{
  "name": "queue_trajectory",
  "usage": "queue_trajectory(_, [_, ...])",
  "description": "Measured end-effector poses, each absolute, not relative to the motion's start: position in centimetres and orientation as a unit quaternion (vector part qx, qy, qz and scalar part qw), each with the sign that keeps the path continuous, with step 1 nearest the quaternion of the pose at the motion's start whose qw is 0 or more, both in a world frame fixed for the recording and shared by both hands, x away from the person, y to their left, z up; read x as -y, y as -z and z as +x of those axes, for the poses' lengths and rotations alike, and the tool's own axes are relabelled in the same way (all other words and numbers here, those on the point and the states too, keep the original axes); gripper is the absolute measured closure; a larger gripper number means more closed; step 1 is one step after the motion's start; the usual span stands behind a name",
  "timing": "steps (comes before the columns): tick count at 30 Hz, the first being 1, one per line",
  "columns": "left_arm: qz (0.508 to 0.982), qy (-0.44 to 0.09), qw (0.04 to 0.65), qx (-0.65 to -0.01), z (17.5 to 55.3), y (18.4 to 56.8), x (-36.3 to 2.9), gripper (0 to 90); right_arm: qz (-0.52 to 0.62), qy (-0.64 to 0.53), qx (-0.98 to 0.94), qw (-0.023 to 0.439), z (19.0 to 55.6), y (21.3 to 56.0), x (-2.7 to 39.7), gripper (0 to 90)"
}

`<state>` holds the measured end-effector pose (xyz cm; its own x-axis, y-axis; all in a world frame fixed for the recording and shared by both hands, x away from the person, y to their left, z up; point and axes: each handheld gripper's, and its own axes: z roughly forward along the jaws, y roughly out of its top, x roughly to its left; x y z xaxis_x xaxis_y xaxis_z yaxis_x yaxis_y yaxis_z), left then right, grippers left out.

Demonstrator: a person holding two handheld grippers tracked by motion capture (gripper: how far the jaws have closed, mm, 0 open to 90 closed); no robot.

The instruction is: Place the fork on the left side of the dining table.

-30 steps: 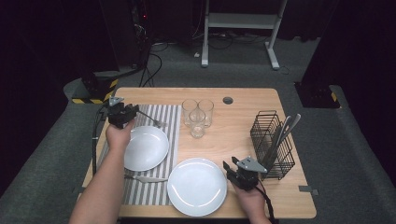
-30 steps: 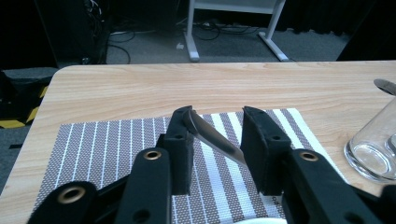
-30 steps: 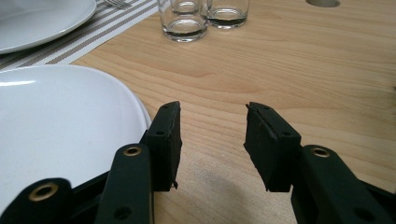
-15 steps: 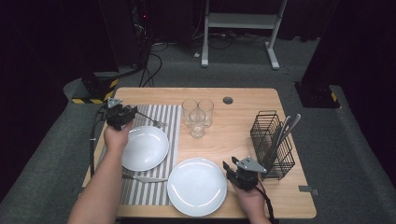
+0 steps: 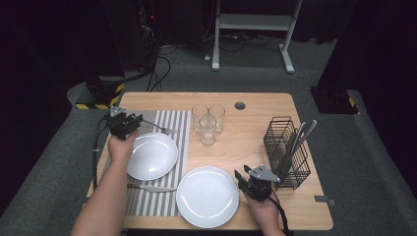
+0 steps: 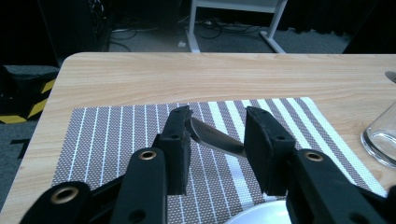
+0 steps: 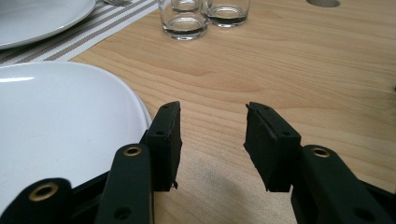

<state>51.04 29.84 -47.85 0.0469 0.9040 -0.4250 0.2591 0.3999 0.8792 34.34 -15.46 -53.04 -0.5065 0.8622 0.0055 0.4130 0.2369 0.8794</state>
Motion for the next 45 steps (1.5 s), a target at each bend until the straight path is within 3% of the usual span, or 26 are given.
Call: queue_trajectory(45, [0.456,-0.258,0.541,-0.658,52.4,50.1,-30.8,52.6,0.429,-0.441,-0.747,0.251,34.3,53.0,15.4,55.2])
